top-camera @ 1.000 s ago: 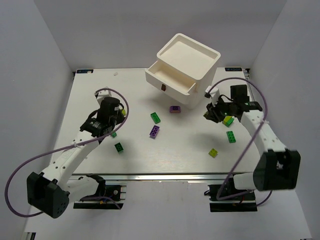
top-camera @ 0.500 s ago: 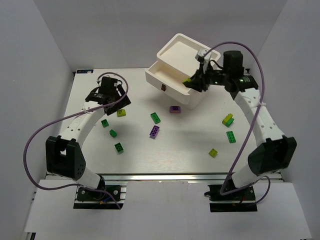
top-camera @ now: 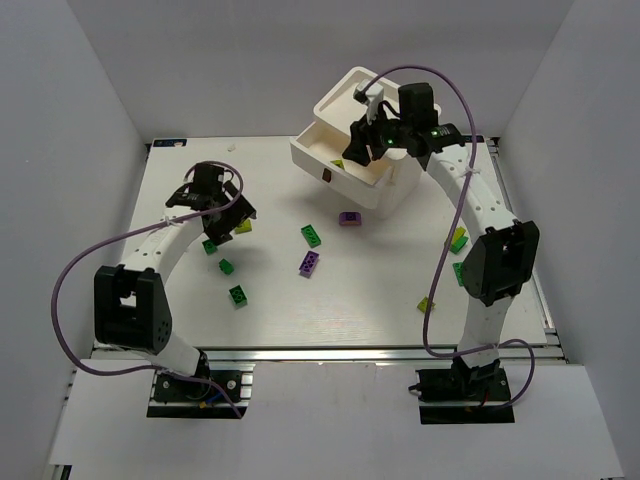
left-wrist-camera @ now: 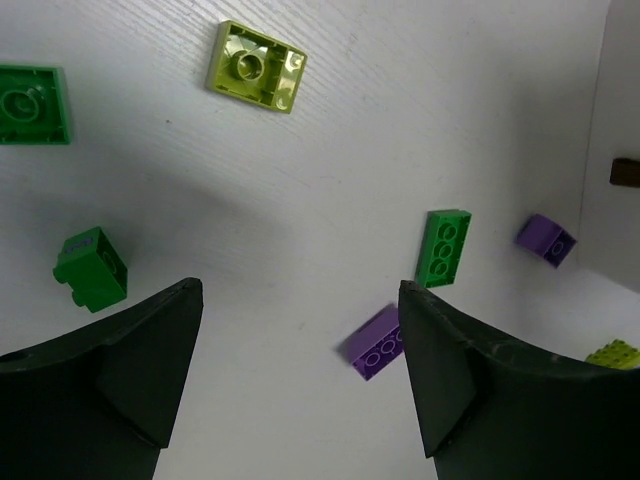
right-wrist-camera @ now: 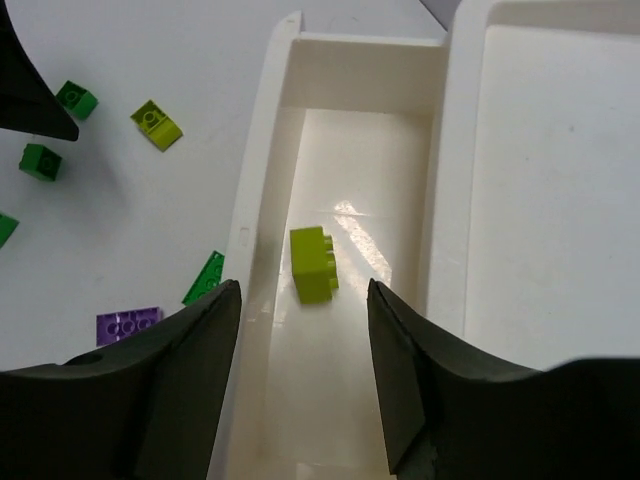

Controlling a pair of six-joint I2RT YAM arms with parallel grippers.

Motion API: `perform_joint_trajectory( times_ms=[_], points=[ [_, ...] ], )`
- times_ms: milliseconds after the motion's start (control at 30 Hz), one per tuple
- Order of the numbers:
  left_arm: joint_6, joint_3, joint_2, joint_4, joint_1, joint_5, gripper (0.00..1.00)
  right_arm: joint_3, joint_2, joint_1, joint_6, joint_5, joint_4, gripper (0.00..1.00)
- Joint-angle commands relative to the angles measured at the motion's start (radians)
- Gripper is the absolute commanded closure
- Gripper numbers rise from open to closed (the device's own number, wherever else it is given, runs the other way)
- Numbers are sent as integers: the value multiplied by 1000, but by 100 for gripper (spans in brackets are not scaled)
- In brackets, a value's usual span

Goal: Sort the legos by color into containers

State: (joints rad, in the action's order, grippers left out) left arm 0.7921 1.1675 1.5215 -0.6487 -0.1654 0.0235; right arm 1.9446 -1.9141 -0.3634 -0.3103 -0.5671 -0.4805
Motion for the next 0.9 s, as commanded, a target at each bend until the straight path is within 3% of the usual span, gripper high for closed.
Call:
perform_joint_trajectory(
  times_ms=[0,133,267,300,367,467,600,867],
  points=[
    [108,17,63,15,23,-22,12,80,10,-3,34,64,6,40],
    [173,44,137,30,32,-22,12,94,35,6,59,55,35,48],
    [252,86,210,23,41,27,15,-51,198,18,74,4,141,92],
    [253,98,229,27,41,33,15,-164,240,21,77,-2,175,93],
    [245,150,296,32,41,47,15,-280,350,30,76,-26,245,75],
    [213,263,403,-11,41,56,15,-416,438,35,62,-40,301,38],
    [251,340,480,-60,41,70,14,-483,481,47,59,-56,278,34],
    [335,356,516,-104,41,101,15,-532,510,76,71,-30,296,34]
  ],
)
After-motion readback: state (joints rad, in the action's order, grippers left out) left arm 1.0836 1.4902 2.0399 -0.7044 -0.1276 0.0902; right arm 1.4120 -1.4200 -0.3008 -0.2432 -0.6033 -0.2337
